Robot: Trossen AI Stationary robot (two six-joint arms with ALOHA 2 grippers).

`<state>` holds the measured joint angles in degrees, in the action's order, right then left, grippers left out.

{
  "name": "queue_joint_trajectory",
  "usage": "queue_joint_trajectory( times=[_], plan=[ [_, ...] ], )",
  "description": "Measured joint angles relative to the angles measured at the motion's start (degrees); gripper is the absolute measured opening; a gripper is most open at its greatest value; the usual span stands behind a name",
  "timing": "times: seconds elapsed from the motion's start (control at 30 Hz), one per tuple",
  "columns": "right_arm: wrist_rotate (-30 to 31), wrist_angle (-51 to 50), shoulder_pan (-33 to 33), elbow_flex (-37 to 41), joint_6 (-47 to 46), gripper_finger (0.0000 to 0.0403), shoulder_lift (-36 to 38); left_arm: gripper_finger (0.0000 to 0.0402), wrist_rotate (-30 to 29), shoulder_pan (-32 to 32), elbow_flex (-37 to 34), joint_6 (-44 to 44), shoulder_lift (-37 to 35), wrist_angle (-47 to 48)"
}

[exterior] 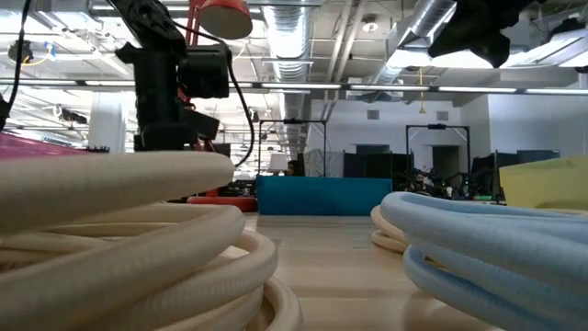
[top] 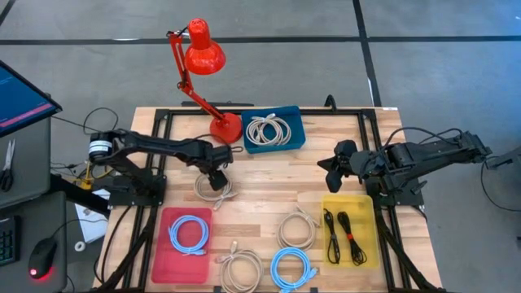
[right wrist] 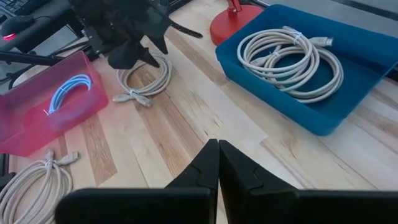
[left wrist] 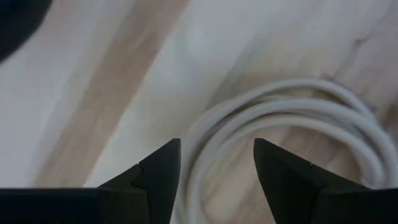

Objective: Sort HDMI cables
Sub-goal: Put the brown HDMI cable into the blue bin

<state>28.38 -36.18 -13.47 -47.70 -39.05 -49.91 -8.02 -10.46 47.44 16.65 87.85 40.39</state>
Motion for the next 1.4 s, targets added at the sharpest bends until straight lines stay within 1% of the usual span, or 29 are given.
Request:
queue_joint_trajectory(
  times=[0.1, 0.3, 0.5, 0.63, 0.73, 0.87, 1.17, 1.2, 1.3, 1.4],
  plan=[
    [-0.02, 0.0, 0.0, 0.0, 0.0, 0.0, 0.0, 0.0201, 2.88, -0.58, 0.0, -1.92, 0.39, -1.73],
    [0.0, -0.03, 0.0, 0.0, 0.0, 0.0, -0.01, 0.0195, 3.43, -0.76, -0.19, -3.24, 0.36, -2.87],
    [0.02, -0.07, 0.0, 0.0, 0.0, 0.0, 0.0, 0.0191, 4.51, -0.85, -5.29, -2.92, -0.04, -8.44],
    [0.03, -0.07, 0.0, 0.0, 0.0, 0.0, 0.0, 0.0191, 4.75, -0.81, -7.89, -2.92, -0.06, -9.51],
    [0.07, -0.07, 0.0, 0.0, 0.0, 0.0, 0.0, 0.0184, 4.75, -0.81, -8.24, -2.97, -0.1, -9.69],
    [0.14, -0.07, 0.0, 0.0, 0.0, 0.0, 0.0, 0.0149, 4.44, -0.85, -8.41, -2.93, -0.04, -10.76],
    [0.2, -0.07, 0.0, 0.0, 0.0, 0.0, 0.0, 0.0022, 5.67, -0.81, -8.52, -2.22, 0.09, -12.53],
    [0.2, -0.07, 0.0, 0.0, 0.02, 0.0, 0.0, 0.0014, 5.7, -0.81, -8.51, -1.41, 0.12, -12.6],
    [0.2, -0.09, 0.0, 0.0, 0.21, 0.0, 0.0, 0.0011, 5.73, -0.75, -8.72, 0.12, -0.57, -13.09],
    [0.26, -0.11, 0.0, 0.0, 0.42, 0.0, 0.0, 0.0008, 6.12, -0.68, -9.02, 0.54, -3.23, -13.78]
  ],
)
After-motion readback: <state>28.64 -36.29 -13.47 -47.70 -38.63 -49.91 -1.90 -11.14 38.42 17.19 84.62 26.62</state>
